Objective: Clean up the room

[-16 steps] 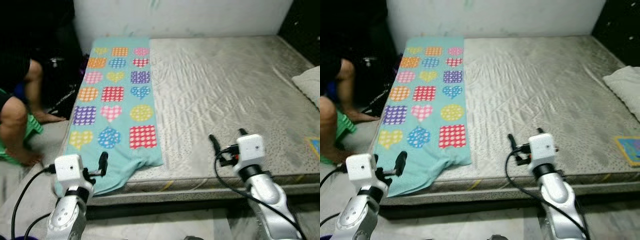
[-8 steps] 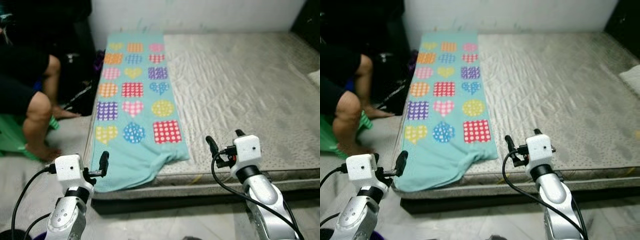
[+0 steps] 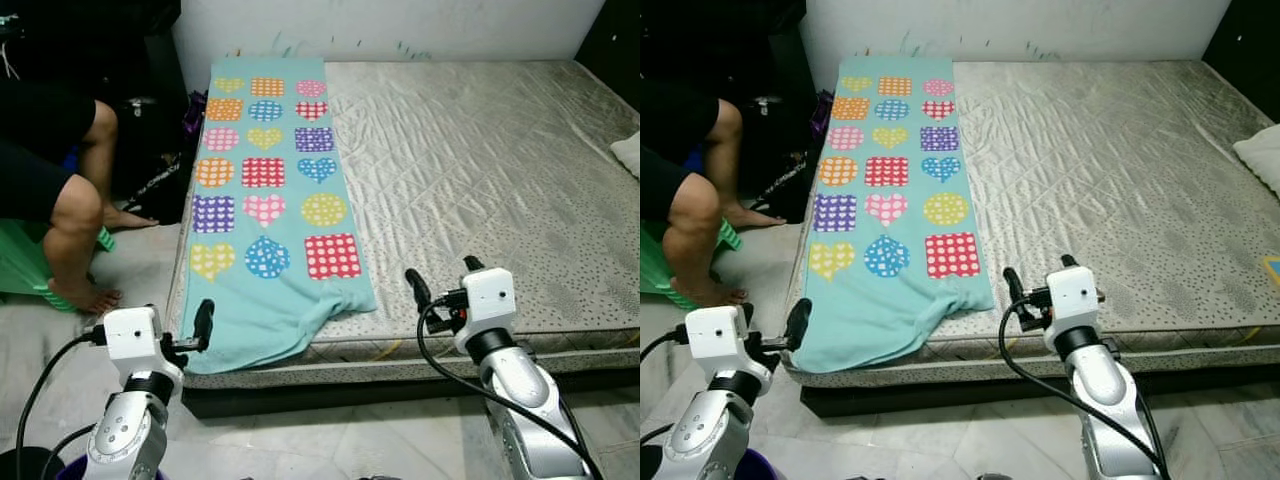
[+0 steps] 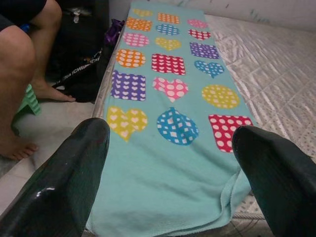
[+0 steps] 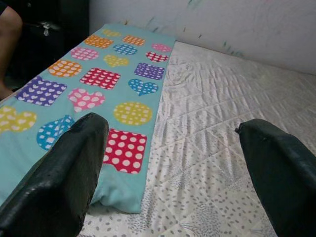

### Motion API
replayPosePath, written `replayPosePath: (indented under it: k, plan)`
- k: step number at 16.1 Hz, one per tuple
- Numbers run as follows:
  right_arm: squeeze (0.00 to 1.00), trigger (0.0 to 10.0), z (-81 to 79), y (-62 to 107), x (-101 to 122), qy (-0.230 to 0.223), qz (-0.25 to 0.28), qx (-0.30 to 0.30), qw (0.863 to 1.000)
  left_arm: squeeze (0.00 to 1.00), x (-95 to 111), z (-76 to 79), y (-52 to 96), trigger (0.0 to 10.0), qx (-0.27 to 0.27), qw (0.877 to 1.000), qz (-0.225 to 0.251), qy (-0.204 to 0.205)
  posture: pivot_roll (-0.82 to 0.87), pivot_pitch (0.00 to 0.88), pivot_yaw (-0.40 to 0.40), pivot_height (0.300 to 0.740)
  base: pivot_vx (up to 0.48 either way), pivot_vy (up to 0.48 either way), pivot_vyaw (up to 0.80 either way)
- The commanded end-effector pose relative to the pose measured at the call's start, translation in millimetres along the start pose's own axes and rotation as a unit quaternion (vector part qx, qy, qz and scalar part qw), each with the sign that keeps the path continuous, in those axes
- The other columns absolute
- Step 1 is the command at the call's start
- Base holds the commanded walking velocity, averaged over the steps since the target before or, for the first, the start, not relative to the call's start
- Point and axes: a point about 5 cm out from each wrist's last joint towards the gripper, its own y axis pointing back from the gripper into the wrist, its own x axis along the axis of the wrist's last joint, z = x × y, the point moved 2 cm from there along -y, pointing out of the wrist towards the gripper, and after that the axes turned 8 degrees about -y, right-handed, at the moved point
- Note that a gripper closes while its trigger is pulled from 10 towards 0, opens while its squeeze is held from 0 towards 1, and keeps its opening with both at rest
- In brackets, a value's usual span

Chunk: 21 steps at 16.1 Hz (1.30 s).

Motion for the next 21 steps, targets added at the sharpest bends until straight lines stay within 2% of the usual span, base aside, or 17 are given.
replayPosePath:
  k: [1,6,13,21]
  plan:
    - [0.00,10.0,0.5,0.7,1.2,-0.001,0.003,0.003,1.000,0.00,1.9,-0.8,1.2,10.0,-0.002,1.000,0.004,-0.005,-0.17,0.110,-0.005,0.740,0.000,0.000,-0.51]
    - [0.00,10.0,-0.1,0.9,0.6,0.000,0.001,0.003,1.000,0.00,0.0,-2.6,0.9,10.0,0.007,1.000,-0.003,-0.007,-0.17,0.118,-0.003,0.740,0.000,0.000,-0.22]
    - [0.00,10.0,0.3,1.4,0.0,0.001,-0.001,0.002,1.000,0.00,-0.3,-1.5,0.7,10.0,0.004,1.000,-0.006,-0.005,-0.17,0.124,-0.004,0.740,0.000,0.464,0.00]
    - [0.00,10.0,-1.8,-0.4,-1.4,-0.005,-0.006,0.003,1.000,0.00,5.0,1.9,-0.1,10.0,-0.013,1.000,0.013,-0.002,-0.17,0.126,-0.001,0.740,0.000,0.000,-0.09]
